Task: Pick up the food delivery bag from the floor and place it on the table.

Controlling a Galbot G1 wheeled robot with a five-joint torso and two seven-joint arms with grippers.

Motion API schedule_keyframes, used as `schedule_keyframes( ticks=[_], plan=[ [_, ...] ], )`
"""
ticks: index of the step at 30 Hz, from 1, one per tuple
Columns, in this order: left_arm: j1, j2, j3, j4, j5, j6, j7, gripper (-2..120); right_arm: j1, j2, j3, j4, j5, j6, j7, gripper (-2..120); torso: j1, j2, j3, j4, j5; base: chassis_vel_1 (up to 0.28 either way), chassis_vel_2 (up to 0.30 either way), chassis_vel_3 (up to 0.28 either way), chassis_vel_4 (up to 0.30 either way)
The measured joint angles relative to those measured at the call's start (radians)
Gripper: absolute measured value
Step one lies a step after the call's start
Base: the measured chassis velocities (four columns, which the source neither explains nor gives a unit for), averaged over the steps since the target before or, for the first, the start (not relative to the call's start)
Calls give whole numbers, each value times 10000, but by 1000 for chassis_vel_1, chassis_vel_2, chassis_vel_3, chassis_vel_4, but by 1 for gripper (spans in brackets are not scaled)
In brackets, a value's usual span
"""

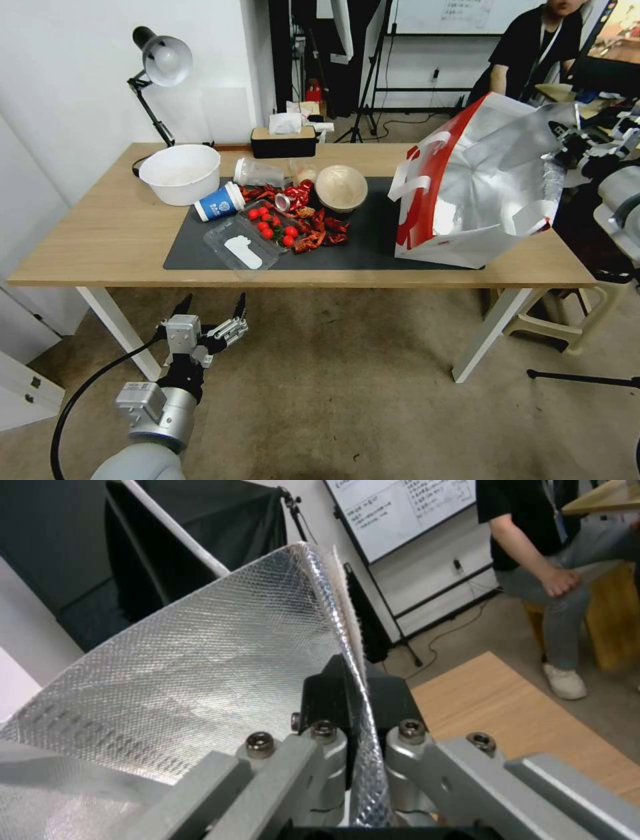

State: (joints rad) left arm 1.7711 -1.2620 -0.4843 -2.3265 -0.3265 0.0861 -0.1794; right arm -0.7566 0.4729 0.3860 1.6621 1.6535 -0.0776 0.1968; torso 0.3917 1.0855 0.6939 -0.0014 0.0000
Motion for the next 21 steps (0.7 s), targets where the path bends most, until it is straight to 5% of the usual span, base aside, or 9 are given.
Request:
schedule_keyframes(
  ticks=[21],
  plan=[
    [-69, 28, 14, 49, -12, -4, 1, 100, -81, -18, 106, 54, -79, -108, 320, 0, -1, 0, 0, 0, -1, 0, 0, 0, 0]
  ],
)
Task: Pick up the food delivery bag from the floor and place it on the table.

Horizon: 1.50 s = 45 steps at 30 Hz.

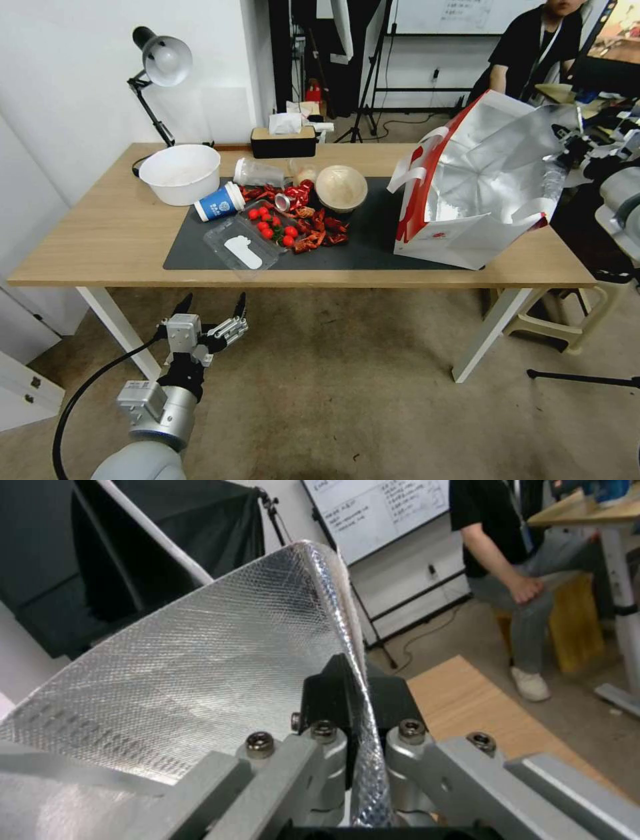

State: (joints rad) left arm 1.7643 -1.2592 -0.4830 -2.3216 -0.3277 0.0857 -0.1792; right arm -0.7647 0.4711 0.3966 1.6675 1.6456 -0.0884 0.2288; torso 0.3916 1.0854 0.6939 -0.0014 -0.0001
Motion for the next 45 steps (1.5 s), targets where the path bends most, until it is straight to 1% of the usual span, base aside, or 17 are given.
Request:
schedule_keyframes(
  ticks=[2, 4, 5, 6, 9, 10, 13, 14, 15, 17, 20, 21, 25, 26, 28, 32, 45],
  plan=[
    [-1, 2, -2, 0, -2, 0, 1, 100, -3, 0, 3, 11, -8, -2, 17, 0, 0, 0, 0, 0, 0, 0, 0, 0, 0],
    [-3, 9, -6, 1, -6, -1, 1, 100, -6, 0, 7, 32, -19, -6, 29, 7, 0, 0, 0, 0, 1, 0, 0, 0, 0],
    [-5, 12, -9, 2, -10, -5, 1, 100, -10, 0, 12, 50, -33, -8, 41, 14, 0, 0, 0, 0, 1, 0, 0, 0, 0],
    [-5, 12, -9, 2, -10, -5, 1, 100, -10, 0, 12, 50, -33, -8, 41, 14, 0, 0, 0, 0, 1, 0, 0, 0, 0],
    [-7, 15, -12, 2, -16, -9, 2, 100, -3, -4, 23, 85, -163, -4, 258, 30, 0, 0, 0, 0, 1, 0, 0, 0, 0],
    [-7, 15, -12, 2, -16, -9, 2, 100, -3, -4, 23, 85, -163, -4, 258, 30, 0, 0, 0, 0, 1, 0, 0, 0, 0],
    [2, 8, -9, 2, -18, -57, 31, 100, -56, -80, 141, 125, -407, 59, 410, 45, 0, 0, 0, 1, 1, 0, 0, 0, 0],
    [2, 8, -9, 2, -18, -57, 31, 100, -56, -80, 141, 125, -407, 59, 410, 45, 0, 0, 0, 1, 1, 0, 0, 0, 0],
    [8, -1, -4, 0, -12, -58, 37, 100, -160, -122, 249, 187, -424, 45, 376, 51, 0, 0, 0, 0, 1, 0, 0, 0, 0],
    [12, -4, -2, -3, -9, -58, 38, 100, -190, -133, 281, 206, -420, 41, 366, 52, 0, 0, 0, 0, 1, 0, 0, 0, 0],
    [86, -16, 5, -44, 31, -94, 43, 100, -332, -147, 397, 240, -398, 8, 311, 70, 0, 0, 0, 1, 1, 0, 0, 0, 0],
    [86, -16, 5, -44, 31, -94, 43, 100, -332, -147, 397, 240, -398, 8, 311, 70, 0, 0, 0, 1, 1, 0, 0, 0, 0],
    [132, -47, 5, -115, 62, -114, 42, 100, -419, -145, 410, 308, -504, -149, 344, 90, 0, 0, 0, 0, 1, 0, 0, 0, 0],
    [132, -47, 5, -115, 62, -114, 42, 100, -419, -145, 410, 308, -504, -149, 344, 90, 0, 0, 0, 0, 1, 0, 0, 0, 0],
    [181, -70, 7, -143, 108, -155, 38, 100, -420, -148, 410, 343, -509, -209, 347, 97, 0, 0, -1, 0, 1, 0, 0, 0, 0],
    [232, -81, 7, -181, 140, -195, 28, 100, -486, -166, 427, 422, -514, -274, 358, 100, 0, 0, 0, 0, 1, 0, 0, 0, 0],
    [255, -73, -2, -242, 147, -237, 10, 100, -577, -240, 488, 668, -750, -333, 511, 100, 1, 0, 0, 0, 1, 0, 0, 0, 0]
  ],
)
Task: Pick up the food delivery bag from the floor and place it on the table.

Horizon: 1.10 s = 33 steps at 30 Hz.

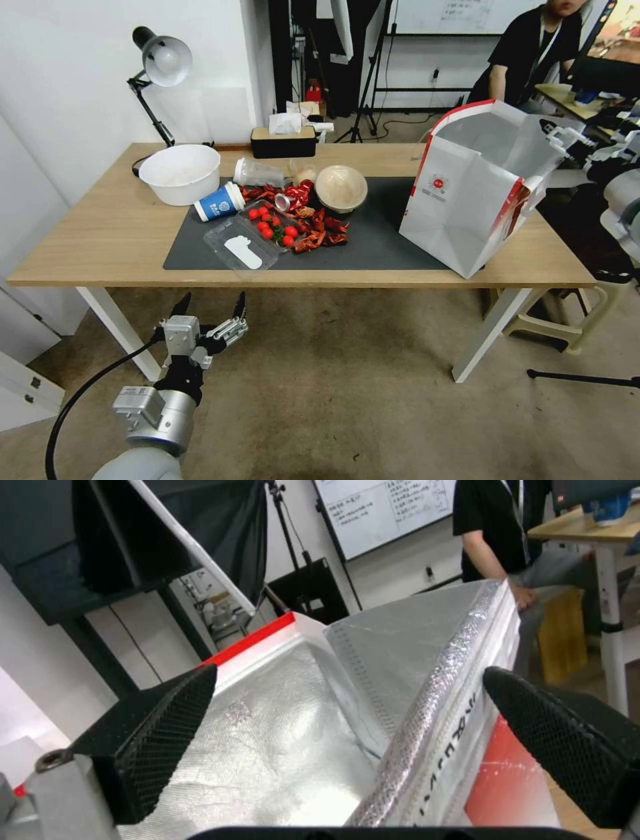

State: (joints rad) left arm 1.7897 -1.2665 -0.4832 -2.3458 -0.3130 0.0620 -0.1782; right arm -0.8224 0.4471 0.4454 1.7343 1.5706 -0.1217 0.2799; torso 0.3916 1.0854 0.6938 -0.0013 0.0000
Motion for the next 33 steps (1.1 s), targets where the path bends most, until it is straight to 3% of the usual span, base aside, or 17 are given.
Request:
schedule_keyframes(
  ticks=[33],
  plan=[
    [-35, 42, -23, 2, -24, -71, -9, 100, -257, -119, 185, 142, -763, -35, 34, 100, 0, 0, 0, 0, 1, 0, 0, 0, 0]
  ],
)
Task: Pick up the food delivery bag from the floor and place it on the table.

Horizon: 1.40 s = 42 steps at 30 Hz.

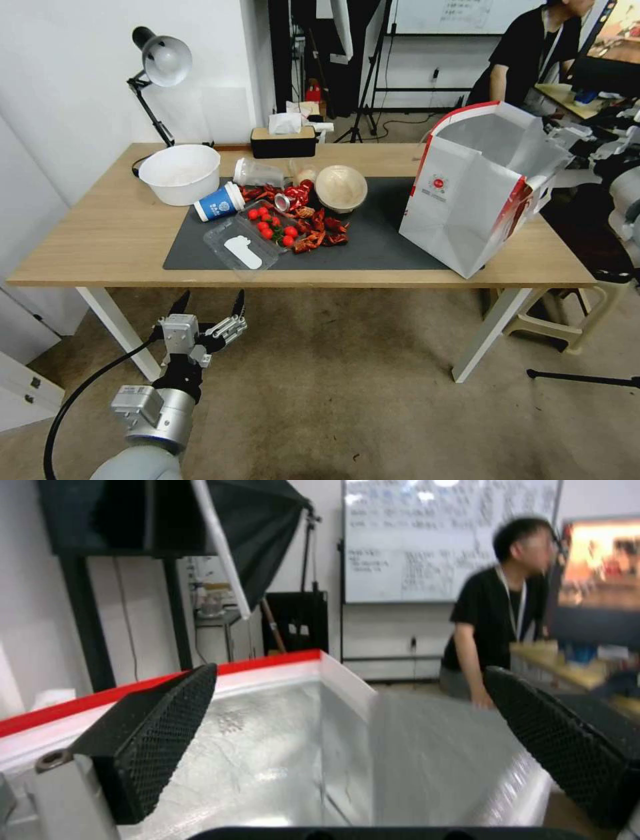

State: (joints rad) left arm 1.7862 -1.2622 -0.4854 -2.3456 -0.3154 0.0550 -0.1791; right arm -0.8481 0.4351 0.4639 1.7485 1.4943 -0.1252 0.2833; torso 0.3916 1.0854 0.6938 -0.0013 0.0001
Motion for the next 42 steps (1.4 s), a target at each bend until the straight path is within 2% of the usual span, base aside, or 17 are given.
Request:
schedule_keyframes(
  ticks=[5, 15, 26, 30, 33, 42],
  plan=[
    [-5, 5, -2, 6, -3, 0, -1, 100, -14, -48, -8, 33, -605, 33, 3, 100, 0, 0, 0, 0, -1, 0, 0, 0, 0],
    [1, -3, -20, -19, -12, -28, -14, 100, 132, -362, -273, 480, -3791, 265, -861, 100, 0, 1, 0, 0, -1, 0, 0, 0, 0],
    [105, -64, -27, -186, 22, -77, -29, 100, -369, -577, -57, 1224, -4831, 937, -1733, 100, 0, 0, 0, 0, -1, 0, 0, 0, 0],
    [122, -90, -15, -256, 56, -81, -27, 100, -924, -550, 279, 1844, -5037, 1177, -1511, 100, 0, 1, 0, 0, -3, 0, 0, 0, 0],
    [123, -105, -17, -291, 78, -118, -33, 100, -1582, -232, 474, 2460, -5682, 1713, -997, 100, 0, 0, 0, 0, -1, 0, 0, 0, 0],
    [112, -156, 29, -301, 129, -137, -72, 100, -2283, 222, 560, 3330, -6913, 2293, -242, 100, 0, 0, 0, 0, -1, 0, 0, 0, 0]
  ],
)
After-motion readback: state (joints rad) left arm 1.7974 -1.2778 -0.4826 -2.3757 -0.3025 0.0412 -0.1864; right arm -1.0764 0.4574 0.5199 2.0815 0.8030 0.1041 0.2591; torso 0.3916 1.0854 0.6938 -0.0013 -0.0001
